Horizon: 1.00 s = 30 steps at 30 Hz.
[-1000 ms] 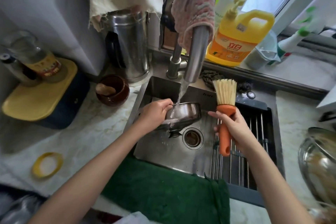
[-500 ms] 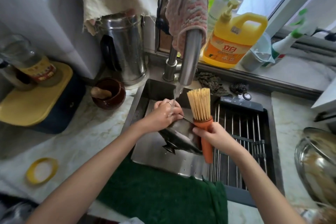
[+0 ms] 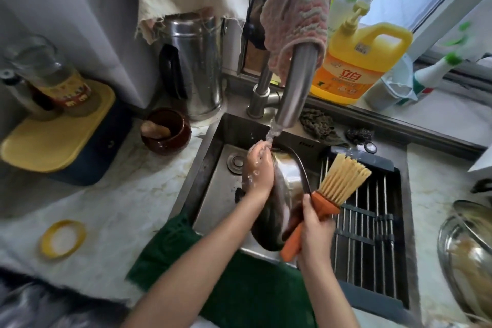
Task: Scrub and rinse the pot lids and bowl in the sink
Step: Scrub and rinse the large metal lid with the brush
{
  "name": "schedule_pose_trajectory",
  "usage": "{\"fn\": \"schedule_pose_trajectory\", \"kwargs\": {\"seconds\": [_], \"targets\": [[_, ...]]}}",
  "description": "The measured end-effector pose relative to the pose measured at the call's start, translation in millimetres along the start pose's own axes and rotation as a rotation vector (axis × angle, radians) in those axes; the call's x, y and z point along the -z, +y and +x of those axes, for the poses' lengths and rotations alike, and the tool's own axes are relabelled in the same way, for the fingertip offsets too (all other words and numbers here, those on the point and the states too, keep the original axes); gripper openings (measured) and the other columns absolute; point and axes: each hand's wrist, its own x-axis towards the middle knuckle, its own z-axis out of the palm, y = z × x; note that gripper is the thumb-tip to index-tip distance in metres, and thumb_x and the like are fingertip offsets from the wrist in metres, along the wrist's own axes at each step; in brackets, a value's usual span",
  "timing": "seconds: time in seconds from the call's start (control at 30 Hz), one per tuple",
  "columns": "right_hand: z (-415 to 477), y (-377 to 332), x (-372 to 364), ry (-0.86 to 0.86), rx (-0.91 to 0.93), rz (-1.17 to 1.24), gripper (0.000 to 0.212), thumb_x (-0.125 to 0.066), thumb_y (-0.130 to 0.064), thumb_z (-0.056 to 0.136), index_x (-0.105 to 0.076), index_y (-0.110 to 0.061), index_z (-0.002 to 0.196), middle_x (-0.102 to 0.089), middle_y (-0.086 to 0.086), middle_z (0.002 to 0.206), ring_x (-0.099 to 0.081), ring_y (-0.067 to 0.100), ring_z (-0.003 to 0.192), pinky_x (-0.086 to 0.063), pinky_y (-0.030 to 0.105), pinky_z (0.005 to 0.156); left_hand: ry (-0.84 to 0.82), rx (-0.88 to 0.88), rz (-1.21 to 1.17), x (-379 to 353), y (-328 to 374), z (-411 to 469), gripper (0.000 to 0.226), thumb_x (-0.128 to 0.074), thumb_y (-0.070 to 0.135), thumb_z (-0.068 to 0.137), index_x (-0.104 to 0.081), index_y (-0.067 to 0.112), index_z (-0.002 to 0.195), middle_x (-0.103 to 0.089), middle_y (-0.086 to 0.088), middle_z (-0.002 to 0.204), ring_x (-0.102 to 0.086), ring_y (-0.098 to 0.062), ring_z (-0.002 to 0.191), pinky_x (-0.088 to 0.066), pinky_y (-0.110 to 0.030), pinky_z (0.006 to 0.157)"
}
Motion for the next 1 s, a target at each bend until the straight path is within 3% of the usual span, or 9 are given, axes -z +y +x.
{"fn": "schedule_pose_trajectory", "kwargs": {"seconds": [0.07,0.17,0.23,0.33,0.5,0.57,0.7,0.87,1.0], "targets": [[2,-3,1,0.015,0.017,-0.008,0.018,-0.06,-0.016,0.092,-0.056,-0.015,0.074,-0.053,0.003,0.063,-0.053,0.019,0.06,-0.044,0.031,0.061,-0.005,0.06,0.058,-3,-2,-14,0.04,-0.03,0.029,0.1,-0.052,0.018,0.132,-0.043,0.002,0.143,-0.039,-0.011,0.13,-0.028,-0.024,0.106],[5,-10,0,-0.015,0.034,-0.031,0.022,-0.058,-0.016,0.093,-0.053,-0.014,0.072,-0.052,0.002,0.061,-0.053,0.016,0.057,-0.044,0.026,0.055,-0.077,-0.203,0.36,-14,-9,-70,0.058,-0.025,0.048,0.092,-0.024,0.033,0.148,-0.01,0.008,0.159,-0.007,-0.006,0.145,-0.006,-0.027,0.116],[3,-15,3,-0.05,0.028,-0.042,0.023,-0.057,-0.017,0.093,-0.051,-0.013,0.071,-0.052,-0.001,0.052,-0.054,0.012,0.047,-0.045,0.023,0.045,-0.115,-0.29,0.322,-9,-3,-51,0.053,-0.036,0.047,0.087,-0.042,0.032,0.138,-0.026,0.009,0.154,-0.016,-0.003,0.142,-0.01,-0.027,0.115],[1,-15,4,-0.074,0.032,-0.071,0.026,-0.058,-0.017,0.093,-0.051,-0.01,0.069,-0.05,-0.003,0.043,-0.051,0.011,0.036,-0.043,0.022,0.039,0.019,0.035,0.026,7,11,0,0.034,-0.037,0.031,0.097,-0.064,0.019,0.113,-0.06,0.009,0.118,-0.052,-0.004,0.112,-0.037,-0.023,0.092],[6,-7,-4,-0.119,0.104,-0.168,0.021,-0.059,-0.016,0.092,-0.056,-0.01,0.072,-0.052,0.006,0.058,-0.052,0.021,0.054,-0.043,0.032,0.058,-0.034,-0.057,0.179,-2,-23,-57,0.052,-0.031,0.053,0.085,-0.037,0.043,0.135,-0.032,0.003,0.152,-0.031,-0.014,0.139,-0.028,-0.038,0.112],[5,-8,-4,-0.156,0.136,-0.191,0.024,-0.058,-0.012,0.093,-0.055,-0.013,0.069,-0.05,0.005,0.056,-0.049,0.019,0.054,-0.039,0.031,0.057,-0.049,-0.053,0.086,5,-20,-35,0.041,-0.051,0.052,0.075,-0.051,0.046,0.115,-0.043,-0.002,0.144,-0.042,-0.017,0.132,-0.035,-0.039,0.108],[-2,-3,-2,-0.211,0.15,-0.205,0.024,-0.059,-0.016,0.092,-0.056,-0.013,0.069,-0.049,0.008,0.057,-0.046,0.024,0.057,-0.038,0.036,0.058,0.1,0.325,-0.352,27,-11,20,0.011,-0.057,0.025,0.083,-0.068,0.023,0.085,-0.066,-0.007,0.098,-0.06,-0.03,0.103,-0.046,-0.034,0.086],[2,-7,-11,-0.198,0.2,-0.284,0.026,-0.057,-0.014,0.093,-0.055,-0.011,0.068,-0.05,0.003,0.053,-0.049,0.021,0.05,-0.04,0.031,0.054,0.044,0.0,0.03,-2,-17,-53,0.051,-0.036,0.041,0.089,-0.043,0.031,0.138,-0.023,0.001,0.155,-0.024,-0.013,0.141,-0.025,-0.037,0.115],[-10,-8,-10,-0.254,0.213,-0.28,0.03,-0.057,-0.014,0.093,-0.055,-0.015,0.063,-0.05,-0.003,0.049,-0.047,0.014,0.048,-0.038,0.029,0.053,0.096,0.075,-0.121,34,-16,-6,0.026,-0.045,0.037,0.084,-0.068,0.037,0.095,-0.054,0.0,0.134,-0.05,-0.016,0.123,-0.038,-0.044,0.108]]}}
